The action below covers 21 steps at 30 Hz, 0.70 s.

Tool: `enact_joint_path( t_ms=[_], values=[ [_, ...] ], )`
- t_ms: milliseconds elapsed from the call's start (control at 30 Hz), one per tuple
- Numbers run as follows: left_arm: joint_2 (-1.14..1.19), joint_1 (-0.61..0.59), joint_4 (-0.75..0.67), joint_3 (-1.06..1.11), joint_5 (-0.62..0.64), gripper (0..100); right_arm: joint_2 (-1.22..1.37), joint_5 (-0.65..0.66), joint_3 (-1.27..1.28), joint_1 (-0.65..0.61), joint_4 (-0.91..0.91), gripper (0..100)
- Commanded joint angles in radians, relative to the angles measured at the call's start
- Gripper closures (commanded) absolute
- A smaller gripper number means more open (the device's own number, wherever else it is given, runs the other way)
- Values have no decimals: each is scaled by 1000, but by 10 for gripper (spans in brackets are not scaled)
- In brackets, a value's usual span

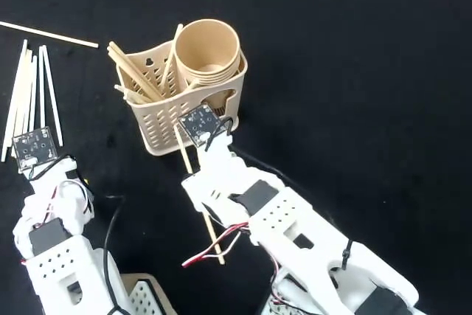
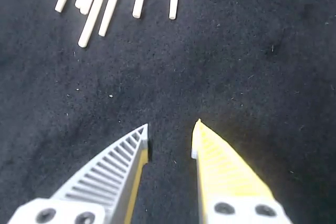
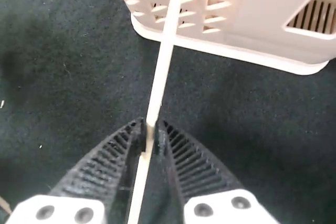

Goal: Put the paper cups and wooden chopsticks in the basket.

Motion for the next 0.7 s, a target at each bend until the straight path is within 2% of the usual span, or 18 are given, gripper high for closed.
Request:
enact_joint_path(
  t_ms=[0,167,433,567,667],
  values=[
    [-9,2,-8,-4,-8,855,2,-9,-7,14,-9,985],
    [-9,2,-9,-4,-8,855,-2,-9,-18,14,17,986],
    [-9,2,-9,-4,-8,855,-237,8,-85,8,261,986],
    [-9,2,-9,-4,-8,855,-418,140,-79,-18,298,986],
    [-9,2,-9,-4,-8,855,-542,186,-85,-54,313,986]
  ],
)
